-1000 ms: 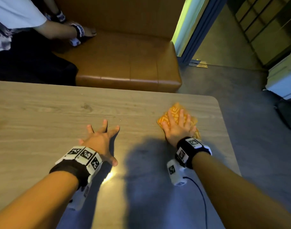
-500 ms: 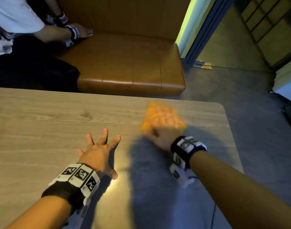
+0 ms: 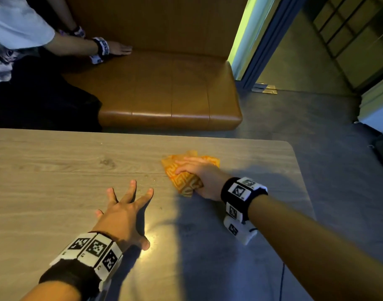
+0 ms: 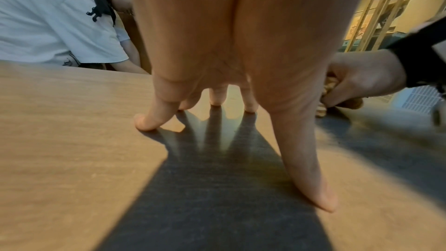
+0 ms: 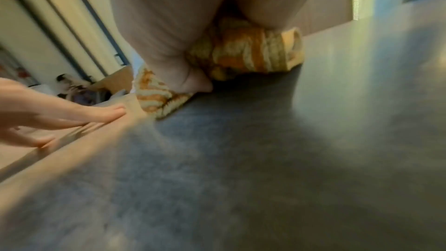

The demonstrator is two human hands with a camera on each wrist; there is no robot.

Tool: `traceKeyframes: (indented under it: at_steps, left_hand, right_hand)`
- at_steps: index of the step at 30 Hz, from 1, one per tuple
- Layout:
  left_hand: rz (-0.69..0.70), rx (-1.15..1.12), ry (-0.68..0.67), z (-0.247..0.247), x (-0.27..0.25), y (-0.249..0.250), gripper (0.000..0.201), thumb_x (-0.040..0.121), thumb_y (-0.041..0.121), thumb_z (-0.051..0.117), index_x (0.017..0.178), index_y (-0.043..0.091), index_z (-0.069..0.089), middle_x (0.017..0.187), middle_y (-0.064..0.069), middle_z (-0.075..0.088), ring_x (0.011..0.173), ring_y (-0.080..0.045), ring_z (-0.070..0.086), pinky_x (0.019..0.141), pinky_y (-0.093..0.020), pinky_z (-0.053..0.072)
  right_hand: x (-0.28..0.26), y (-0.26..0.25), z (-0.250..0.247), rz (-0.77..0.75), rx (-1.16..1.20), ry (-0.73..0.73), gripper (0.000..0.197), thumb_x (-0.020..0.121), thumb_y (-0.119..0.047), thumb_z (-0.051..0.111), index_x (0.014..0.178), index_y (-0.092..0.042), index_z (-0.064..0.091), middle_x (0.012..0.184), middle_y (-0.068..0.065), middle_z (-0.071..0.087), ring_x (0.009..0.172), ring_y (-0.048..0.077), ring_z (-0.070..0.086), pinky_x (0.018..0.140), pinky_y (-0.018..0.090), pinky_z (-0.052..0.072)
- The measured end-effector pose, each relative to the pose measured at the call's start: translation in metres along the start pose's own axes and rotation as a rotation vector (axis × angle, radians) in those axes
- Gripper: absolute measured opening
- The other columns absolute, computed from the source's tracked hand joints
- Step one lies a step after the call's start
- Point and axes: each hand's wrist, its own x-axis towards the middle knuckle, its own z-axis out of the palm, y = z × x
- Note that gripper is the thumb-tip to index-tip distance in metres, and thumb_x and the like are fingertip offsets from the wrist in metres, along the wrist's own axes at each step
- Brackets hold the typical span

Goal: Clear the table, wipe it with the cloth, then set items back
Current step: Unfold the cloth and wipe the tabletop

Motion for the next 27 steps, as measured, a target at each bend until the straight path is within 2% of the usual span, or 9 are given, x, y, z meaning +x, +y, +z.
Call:
traceKeyframes:
  at_steps: [3, 5, 6, 8, 12, 16, 19, 23, 27]
  left_hand:
    - [0.002, -0.011, 0.005, 0.001, 0.0, 0.001, 0.13, 0.059, 0.047, 0.087, 0.148, 0.053, -0.008, 0.157, 0.012, -0.027, 0.143, -0.046, -0.021, 0.107, -0.073, 0.018]
    - [-0.007, -0.011, -0.007, 0.0, -0.001, 0.002, 0.13, 0.06, 0.046, 0.087, 0.147, 0.054, -0.007, 0.157, 0.013, -0.027, 0.143, -0.046, -0.022, 0.107, -0.073, 0.017]
    - [-0.013, -0.011, -0.017, 0.0, -0.002, 0.002, 0.129, 0.06, 0.046, 0.088, 0.147, 0.054, -0.007, 0.157, 0.013, -0.028, 0.143, -0.045, -0.022, 0.107, -0.073, 0.017]
    - [-0.016, -0.009, -0.025, 0.0, -0.001, 0.002, 0.129, 0.06, 0.046, 0.088, 0.147, 0.055, -0.007, 0.157, 0.014, -0.028, 0.143, -0.044, -0.022, 0.108, -0.072, 0.015]
    - [-0.021, 0.011, -0.02, 0.0, 0.001, 0.002, 0.13, 0.059, 0.047, 0.088, 0.147, 0.055, -0.007, 0.157, 0.014, -0.028, 0.143, -0.044, -0.022, 0.108, -0.071, 0.016]
    - [-0.015, 0.043, 0.002, 0.001, 0.001, 0.001, 0.131, 0.057, 0.049, 0.089, 0.147, 0.054, -0.005, 0.159, 0.013, -0.022, 0.143, -0.047, -0.018, 0.109, -0.072, 0.02]
    - [0.008, 0.058, 0.023, 0.002, 0.003, -0.001, 0.134, 0.054, 0.051, 0.089, 0.148, 0.052, -0.005, 0.16, 0.008, -0.021, 0.141, -0.051, -0.018, 0.11, -0.07, 0.021]
    - [0.022, 0.063, 0.116, 0.011, -0.01, -0.003, 0.125, 0.059, 0.057, 0.085, 0.152, 0.044, 0.003, 0.162, -0.001, -0.013, 0.144, -0.05, -0.008, 0.113, -0.064, 0.022]
    - [0.098, 0.115, 0.195, 0.05, -0.052, -0.01, 0.118, 0.059, 0.066, 0.079, 0.15, 0.044, 0.006, 0.161, -0.002, -0.008, 0.142, -0.046, 0.007, 0.11, -0.061, 0.03]
  right_hand:
    - [-0.004, 0.025, -0.023, 0.145, 0.166, 0.068, 0.07, 0.079, -0.006, 0.073, 0.14, -0.022, 0.042, 0.12, -0.017, 0.052, 0.106, -0.009, 0.05, 0.094, 0.006, 0.036]
    - [0.001, 0.054, -0.04, 0.238, 0.23, 0.187, 0.05, 0.08, -0.002, 0.068, 0.124, -0.02, 0.053, 0.1, -0.018, 0.054, 0.08, -0.007, 0.055, 0.074, 0.002, 0.04]
    - [0.002, 0.064, -0.049, 0.351, 0.217, 0.271, 0.05, 0.079, -0.002, 0.065, 0.125, -0.021, 0.056, 0.104, -0.011, 0.061, 0.089, -0.002, 0.06, 0.079, 0.004, 0.042]
    - [0.004, 0.075, -0.051, 0.486, 0.063, 0.288, 0.06, 0.078, -0.008, 0.065, 0.133, -0.03, 0.054, 0.132, 0.001, 0.057, 0.125, 0.019, 0.052, 0.104, 0.024, 0.04]
    - [-0.019, 0.065, -0.027, 0.316, 0.264, 0.092, 0.061, 0.08, -0.001, 0.068, 0.131, -0.032, 0.055, 0.148, 0.002, 0.044, 0.145, 0.02, 0.026, 0.116, 0.027, 0.02]
    - [-0.069, 0.031, 0.012, 0.188, 0.179, -0.025, 0.053, 0.084, -0.003, 0.067, 0.131, -0.025, 0.059, 0.151, 0.006, 0.042, 0.148, 0.026, 0.02, 0.12, 0.05, 0.014]
    - [-0.117, -0.006, 0.039, 0.209, 0.11, -0.055, 0.064, 0.081, 0.004, 0.063, 0.138, -0.025, 0.054, 0.157, 0.004, 0.032, 0.148, 0.025, 0.017, 0.121, 0.044, 0.012]
    - [-0.199, -0.054, 0.091, 0.203, 0.269, -0.074, 0.07, 0.076, 0.003, 0.07, 0.134, -0.034, 0.057, 0.157, -0.003, 0.031, 0.148, 0.018, 0.018, 0.121, 0.045, 0.015]
    - [-0.25, -0.106, 0.09, 0.122, 0.461, -0.075, 0.051, 0.075, -0.008, 0.068, 0.125, -0.017, 0.065, 0.146, 0.002, 0.049, 0.138, -0.005, 0.03, 0.119, 0.035, 0.025]
